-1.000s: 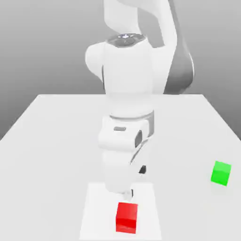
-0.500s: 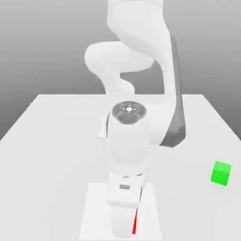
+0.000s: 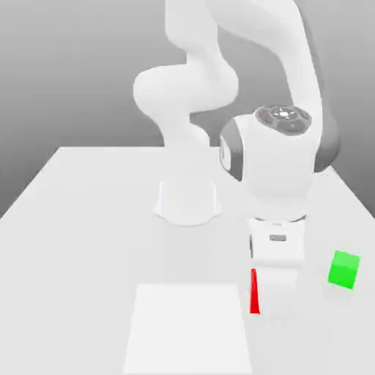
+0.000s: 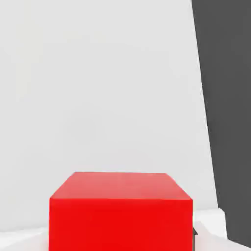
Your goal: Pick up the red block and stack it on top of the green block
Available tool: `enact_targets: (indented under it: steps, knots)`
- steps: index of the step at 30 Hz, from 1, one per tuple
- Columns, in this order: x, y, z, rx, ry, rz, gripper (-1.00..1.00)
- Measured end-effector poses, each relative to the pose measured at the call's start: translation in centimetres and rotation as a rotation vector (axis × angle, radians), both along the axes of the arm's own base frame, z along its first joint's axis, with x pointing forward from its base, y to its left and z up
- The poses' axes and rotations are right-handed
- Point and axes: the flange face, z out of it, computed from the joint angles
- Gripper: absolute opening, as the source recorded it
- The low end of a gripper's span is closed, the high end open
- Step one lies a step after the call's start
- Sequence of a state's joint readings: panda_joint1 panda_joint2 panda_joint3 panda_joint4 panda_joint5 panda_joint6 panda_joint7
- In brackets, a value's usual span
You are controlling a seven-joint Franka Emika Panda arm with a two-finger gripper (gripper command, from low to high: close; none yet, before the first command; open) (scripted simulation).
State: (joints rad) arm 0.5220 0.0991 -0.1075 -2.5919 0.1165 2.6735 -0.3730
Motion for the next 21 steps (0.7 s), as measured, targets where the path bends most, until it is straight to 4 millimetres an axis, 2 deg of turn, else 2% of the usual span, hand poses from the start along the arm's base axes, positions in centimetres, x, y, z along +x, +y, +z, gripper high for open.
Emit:
enact_targets:
  steps: [3, 6, 12, 13, 14, 15, 18, 19, 21]
  knots:
    - [-3.0, 4.9, 0.6, -0.001, 0.002, 0.027, -1.0]
    - [-6.2, 8.9, 1.2, -0.007, -0.001, 0.044, -1.0]
    - [-13.6, 15.2, 2.4, -0.028, -0.024, 0.07, -1.0]
    - [-14.8, 16.2, 1.9, -0.03, -0.028, 0.09, -1.0]
    - [-15.5, 16.7, 1.1, -0.031, -0.03, 0.102, -1.0]
    - [-14.4, 15.9, 0.1, -0.032, -0.03, 0.065, -1.0]
    - [-13.9, 15.4, -3.2, -0.033, -0.03, 0.046, -1.0]
    - [-13.9, 15.4, -3.8, -0.033, -0.03, 0.045, 1.0]
    - [-13.9, 15.4, -3.8, -0.033, -0.03, 0.045, 1.0]
